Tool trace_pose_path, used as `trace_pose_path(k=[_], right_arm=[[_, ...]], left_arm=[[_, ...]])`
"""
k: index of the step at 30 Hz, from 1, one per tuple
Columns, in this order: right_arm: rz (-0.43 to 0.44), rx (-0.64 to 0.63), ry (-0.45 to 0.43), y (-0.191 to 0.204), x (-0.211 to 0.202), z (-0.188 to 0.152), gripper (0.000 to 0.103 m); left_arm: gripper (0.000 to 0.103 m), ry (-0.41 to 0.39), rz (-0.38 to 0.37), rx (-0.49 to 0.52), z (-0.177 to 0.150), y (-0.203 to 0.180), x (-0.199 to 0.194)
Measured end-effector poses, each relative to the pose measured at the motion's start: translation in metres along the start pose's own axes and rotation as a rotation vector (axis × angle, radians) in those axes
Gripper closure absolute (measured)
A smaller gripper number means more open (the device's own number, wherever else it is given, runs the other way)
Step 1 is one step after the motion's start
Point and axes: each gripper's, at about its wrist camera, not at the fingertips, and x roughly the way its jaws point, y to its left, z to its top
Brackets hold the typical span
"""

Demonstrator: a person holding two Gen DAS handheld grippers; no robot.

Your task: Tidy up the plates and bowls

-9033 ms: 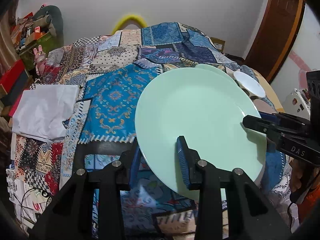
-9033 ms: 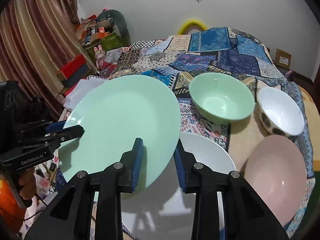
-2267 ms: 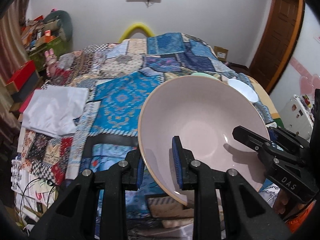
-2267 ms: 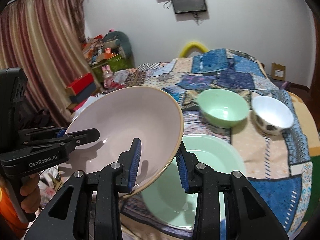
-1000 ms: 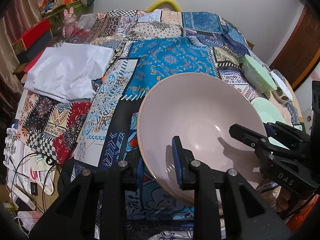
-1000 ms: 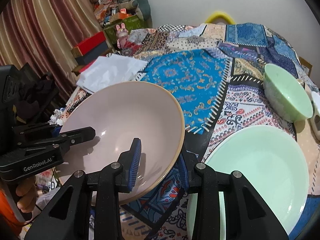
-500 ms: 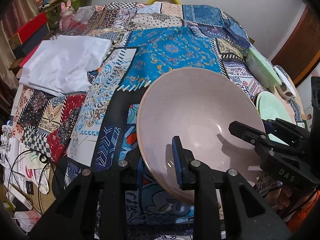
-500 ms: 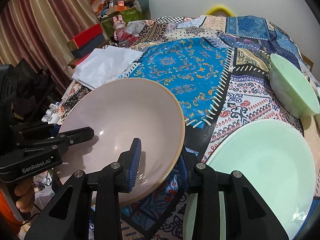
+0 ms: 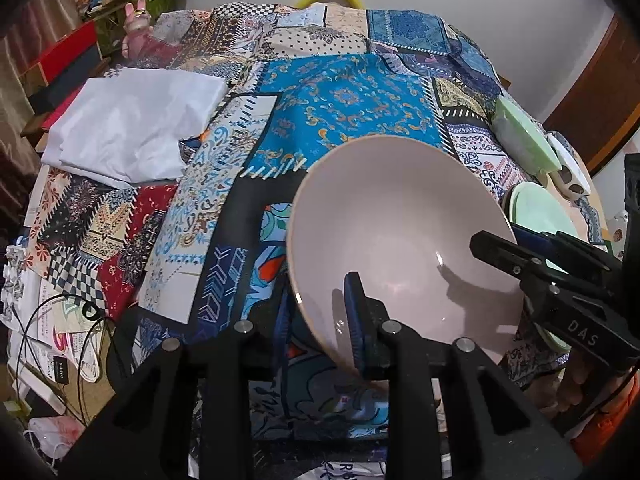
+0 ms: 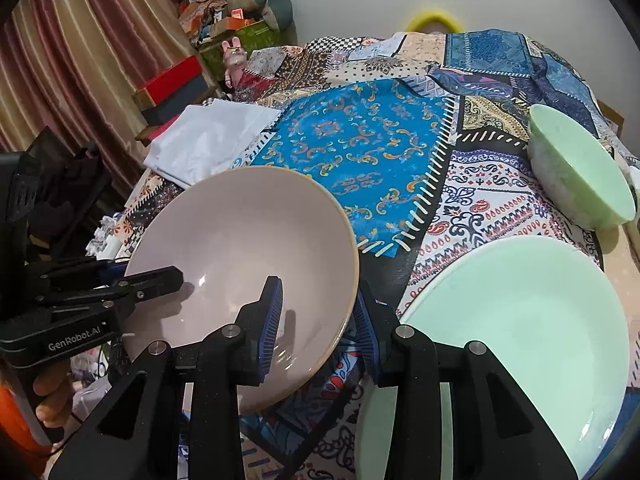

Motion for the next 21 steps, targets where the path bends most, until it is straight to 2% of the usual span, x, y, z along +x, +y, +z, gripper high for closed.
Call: trace_pose_path(k=[8,11,21], right_arm=[[-0.002,0.000,-0.027,-0.002,-0.014,0.000,0.069],[0.000,0.005,-0.059,-0.003,-0.027,0.001,0.069],[-0.046,0.012,-0.180,-0.017,-0.079,0.007,0.067]], left_arm=[[0.069,-0.078,0.025,0.006,0.001,0.004,-0.033],[0.060,-0.125,0.025,0.014,0.003,0.001,-0.050],[0.049,-0.232,-0.010,0.074,0.014,-0.039,-0.090]])
